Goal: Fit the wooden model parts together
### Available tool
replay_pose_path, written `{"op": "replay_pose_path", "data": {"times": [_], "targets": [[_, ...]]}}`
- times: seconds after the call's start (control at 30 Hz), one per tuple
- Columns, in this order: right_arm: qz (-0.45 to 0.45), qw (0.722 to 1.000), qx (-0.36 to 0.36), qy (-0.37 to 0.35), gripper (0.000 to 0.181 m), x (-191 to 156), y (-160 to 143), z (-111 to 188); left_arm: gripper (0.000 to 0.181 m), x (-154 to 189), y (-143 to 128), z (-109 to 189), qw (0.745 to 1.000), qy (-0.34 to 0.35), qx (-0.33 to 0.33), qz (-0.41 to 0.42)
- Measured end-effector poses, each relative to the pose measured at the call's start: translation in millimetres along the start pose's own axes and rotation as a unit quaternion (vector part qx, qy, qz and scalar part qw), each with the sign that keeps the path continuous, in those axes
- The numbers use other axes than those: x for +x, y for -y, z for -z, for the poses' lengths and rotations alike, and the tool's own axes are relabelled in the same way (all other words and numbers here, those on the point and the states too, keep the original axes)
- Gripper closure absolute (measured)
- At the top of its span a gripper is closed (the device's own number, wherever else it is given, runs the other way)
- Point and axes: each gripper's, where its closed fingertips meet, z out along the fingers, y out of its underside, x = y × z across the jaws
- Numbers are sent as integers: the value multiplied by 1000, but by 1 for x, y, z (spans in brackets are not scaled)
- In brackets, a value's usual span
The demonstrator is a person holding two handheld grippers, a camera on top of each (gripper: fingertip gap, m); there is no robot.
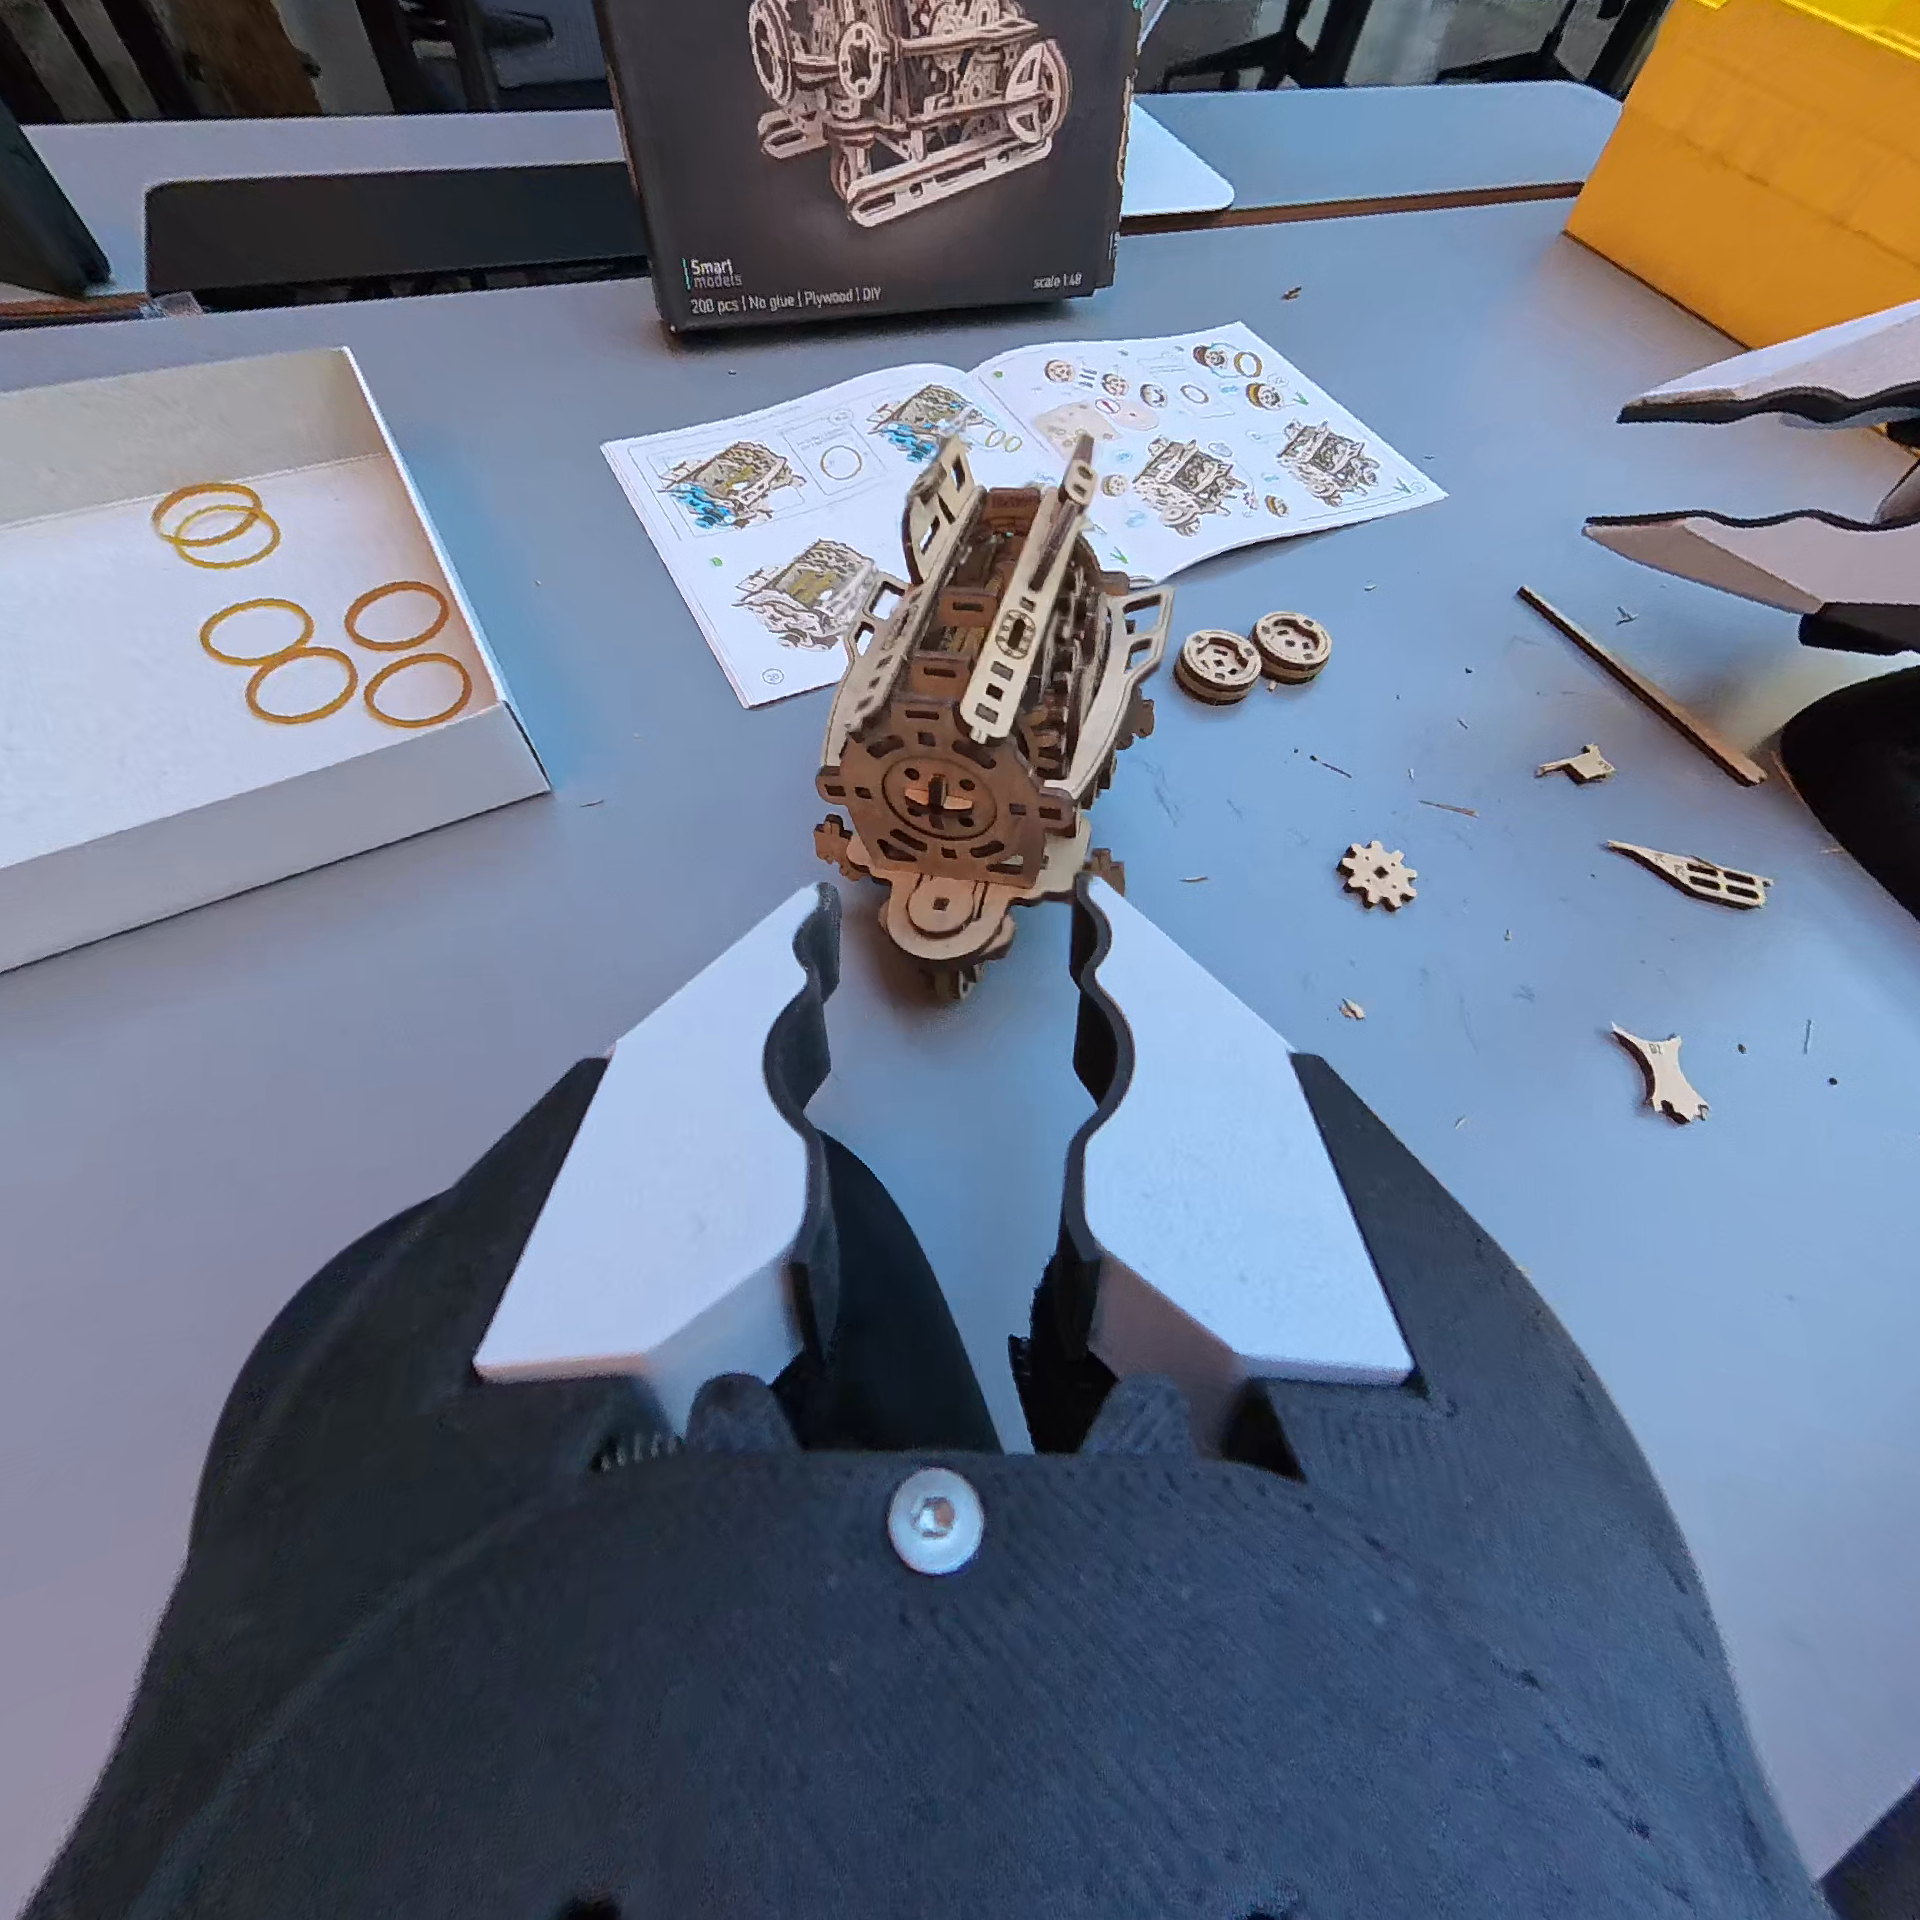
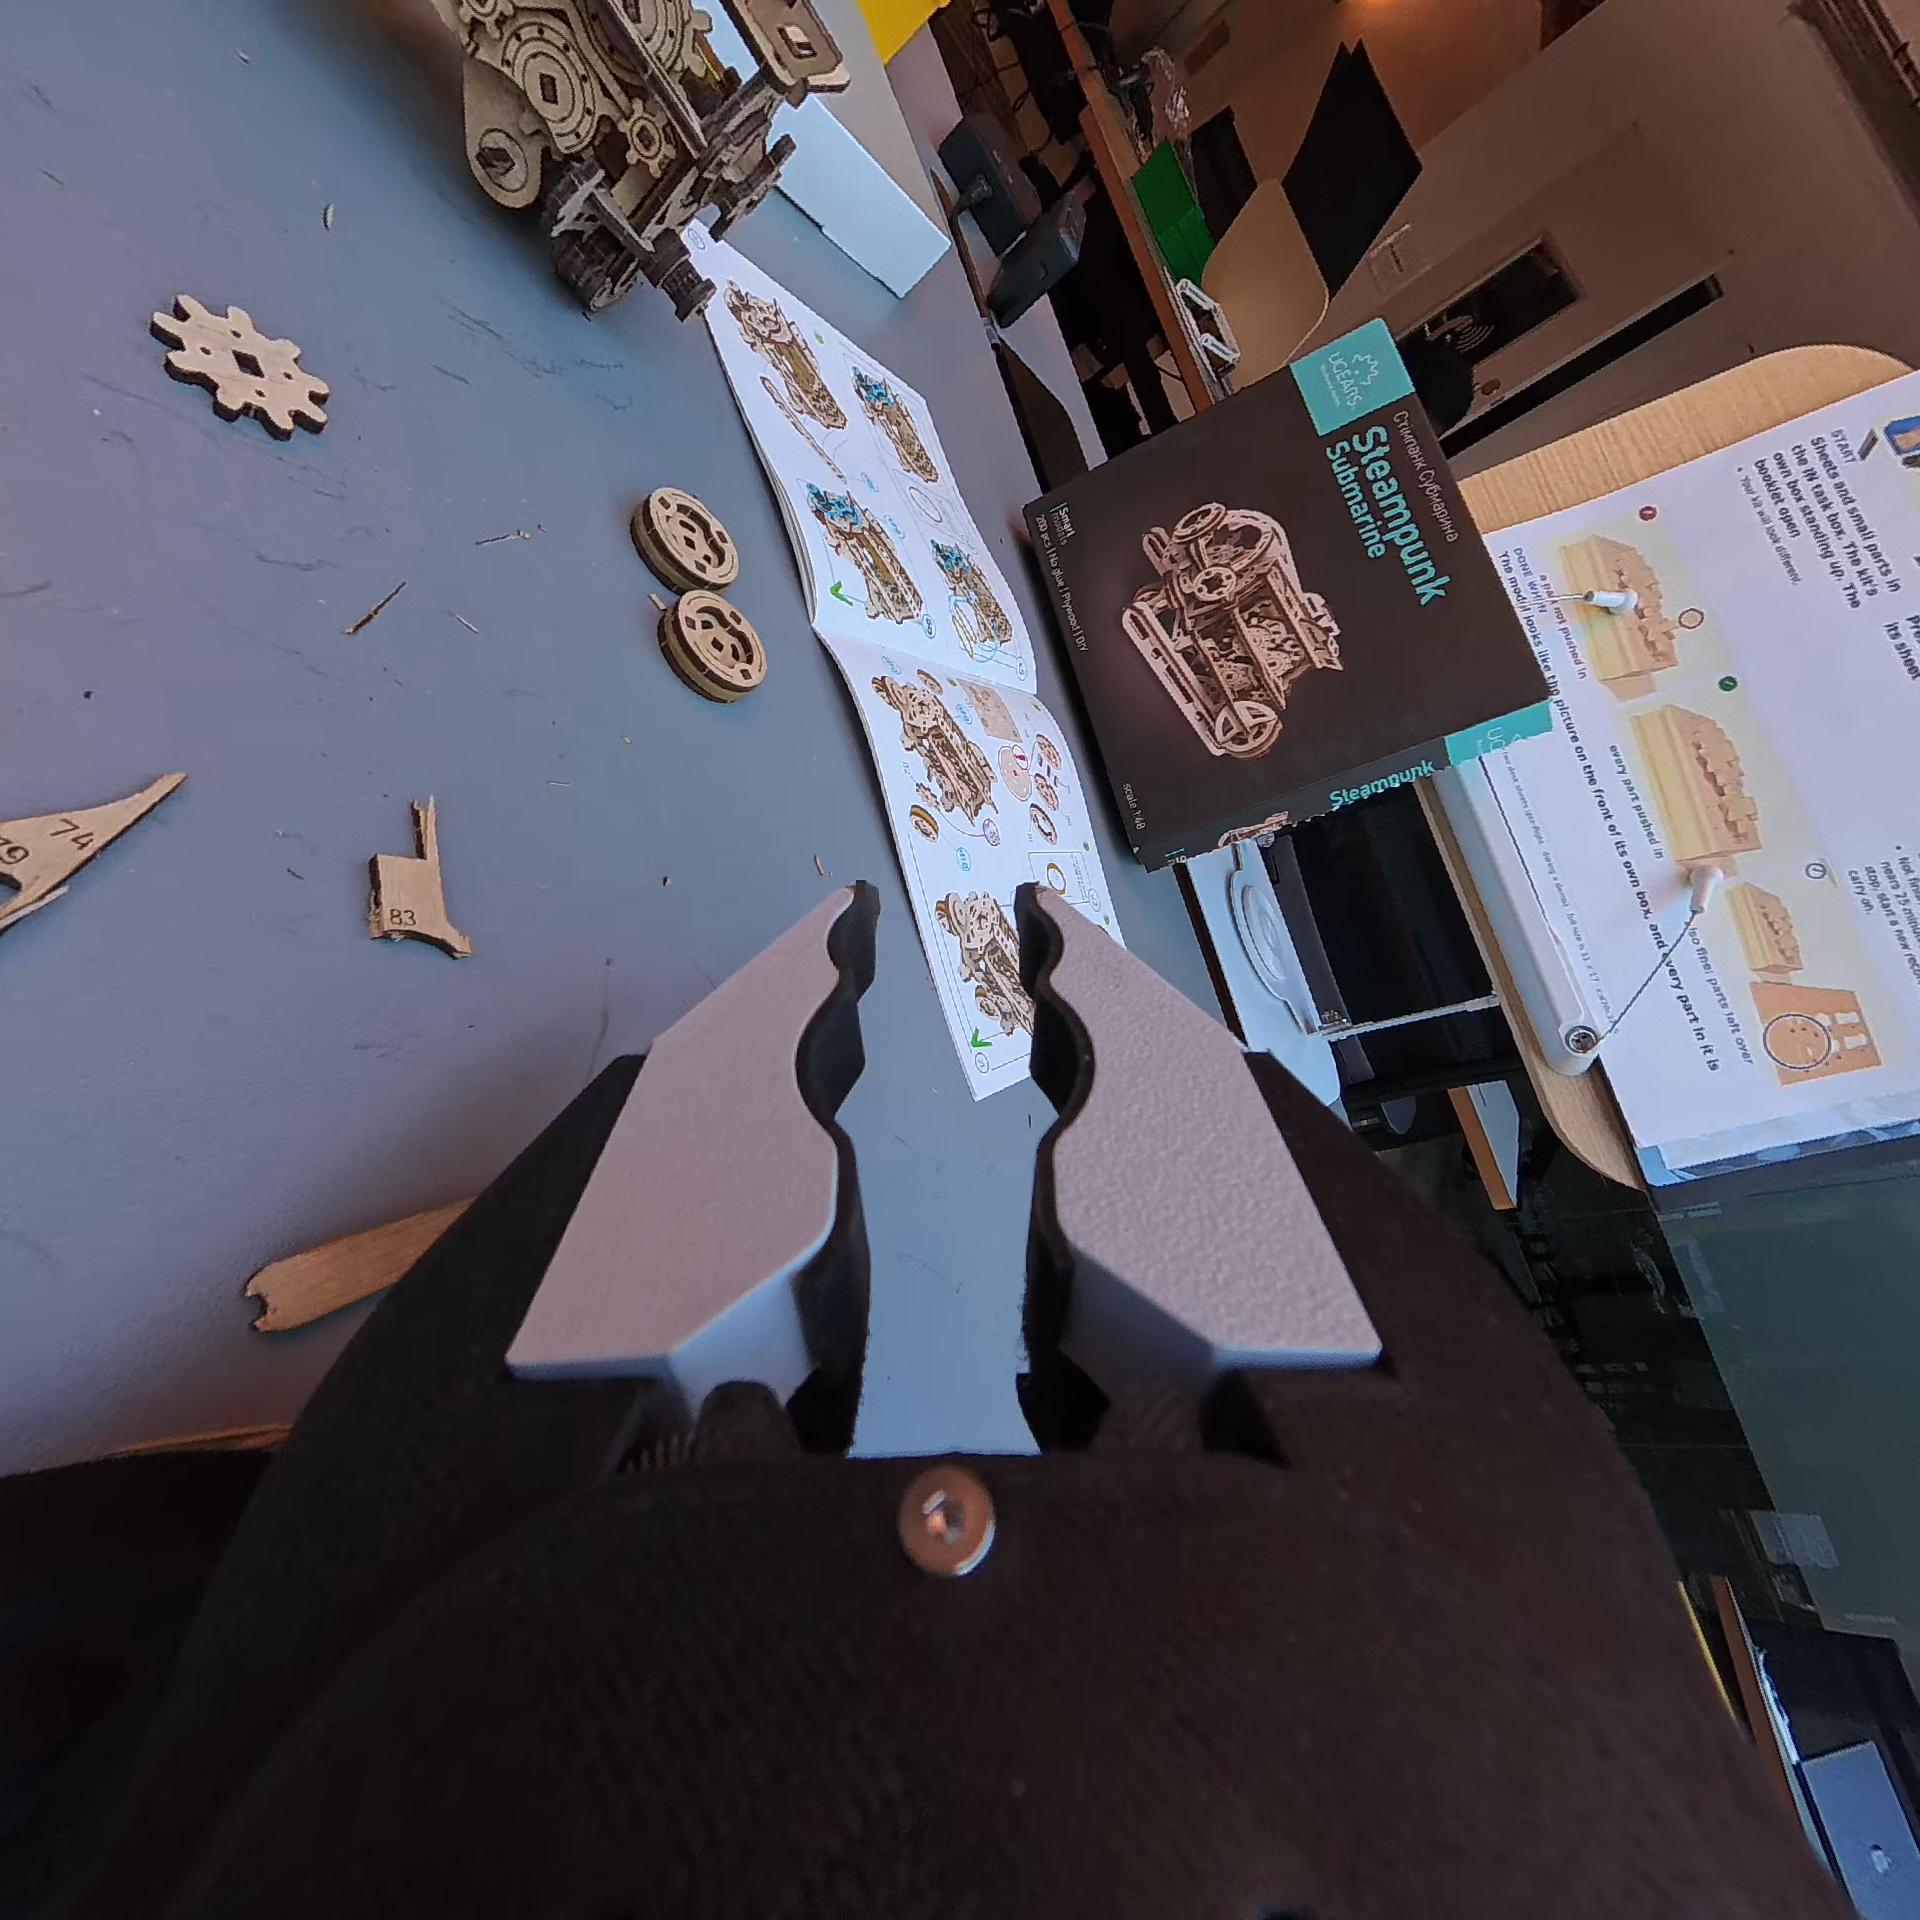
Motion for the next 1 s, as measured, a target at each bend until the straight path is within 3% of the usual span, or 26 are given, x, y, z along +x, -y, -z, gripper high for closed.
{"op": "replay_pose_path", "data": {"times": [0.63,0.73,0.87,1.0], "targets": [[2,1000,4,8,156,-3,1,0,140,-1,-4,-4,999,13,-21,-34],[2,1000,5,8,156,-3,2,0,138,-3,5,0,999,6,-18,-38],[1,1000,4,9,157,-3,1,0,136,4,40,26,999,-8,44,-27],[1,1000,2,10,157,-3,0,-1,123,7,49,42,997,32,68,-24]]}}
